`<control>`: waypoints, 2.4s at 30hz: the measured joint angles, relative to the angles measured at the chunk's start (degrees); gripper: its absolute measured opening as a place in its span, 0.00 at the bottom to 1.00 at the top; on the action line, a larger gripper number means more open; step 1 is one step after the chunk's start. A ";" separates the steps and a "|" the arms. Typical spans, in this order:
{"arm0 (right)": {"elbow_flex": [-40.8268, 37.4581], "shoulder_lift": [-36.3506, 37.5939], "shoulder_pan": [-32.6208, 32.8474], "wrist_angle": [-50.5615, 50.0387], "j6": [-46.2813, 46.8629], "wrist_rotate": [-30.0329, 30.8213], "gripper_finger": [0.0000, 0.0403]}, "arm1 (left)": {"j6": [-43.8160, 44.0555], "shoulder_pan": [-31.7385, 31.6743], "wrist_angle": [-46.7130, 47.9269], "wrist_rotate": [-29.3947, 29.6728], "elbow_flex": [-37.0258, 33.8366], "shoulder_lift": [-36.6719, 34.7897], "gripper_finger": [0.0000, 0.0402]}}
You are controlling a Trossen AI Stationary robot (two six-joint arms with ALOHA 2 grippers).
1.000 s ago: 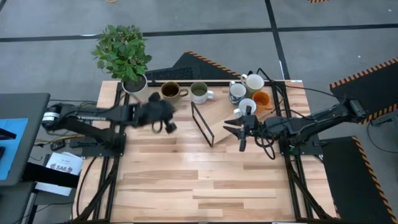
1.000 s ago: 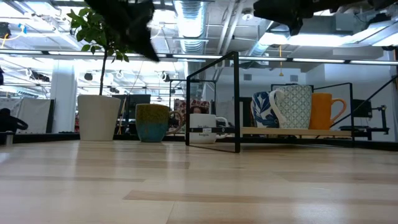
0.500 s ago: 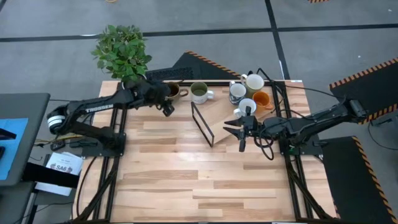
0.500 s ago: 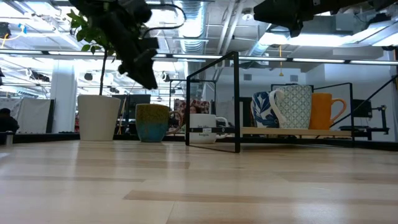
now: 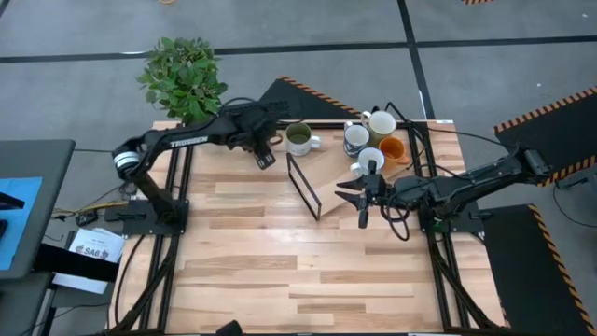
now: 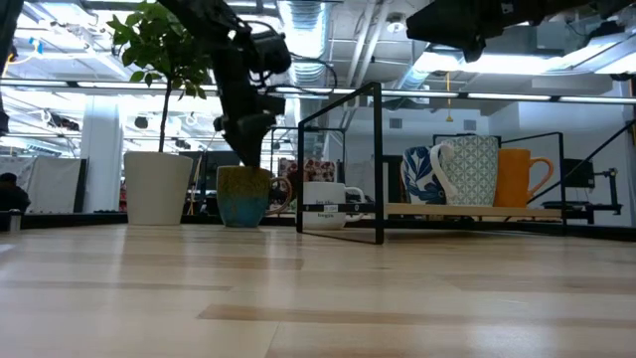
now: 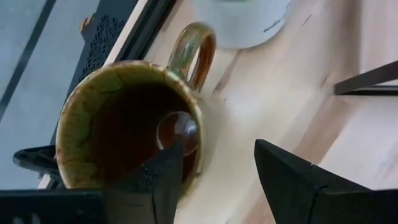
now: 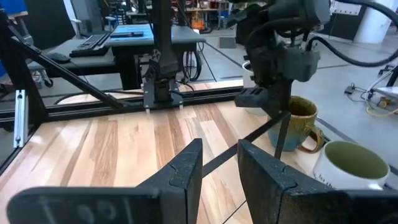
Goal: Place coffee mugs
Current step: Put the brown mug on the shelf
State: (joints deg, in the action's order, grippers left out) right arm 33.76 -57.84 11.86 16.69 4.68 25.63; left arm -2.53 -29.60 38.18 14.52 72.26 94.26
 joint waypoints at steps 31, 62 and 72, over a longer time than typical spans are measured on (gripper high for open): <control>-0.02 -1.40 0.02 -3.81 2.98 -0.04 0.32 | 3.69 0.52 12.38 1.70 2.10 5.32 0.04; -0.02 -1.40 -0.39 0.61 3.83 -0.04 0.32 | 12.35 44.05 11.41 3.88 21.10 -4.18 0.04; -0.03 -0.63 0.27 0.26 2.42 -0.02 0.32 | 3.34 23.86 7.83 -0.13 30.73 -3.33 0.04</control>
State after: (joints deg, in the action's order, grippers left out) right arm 33.73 -58.48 12.12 16.95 7.10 25.61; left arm 0.81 -5.74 46.01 14.39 102.98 90.93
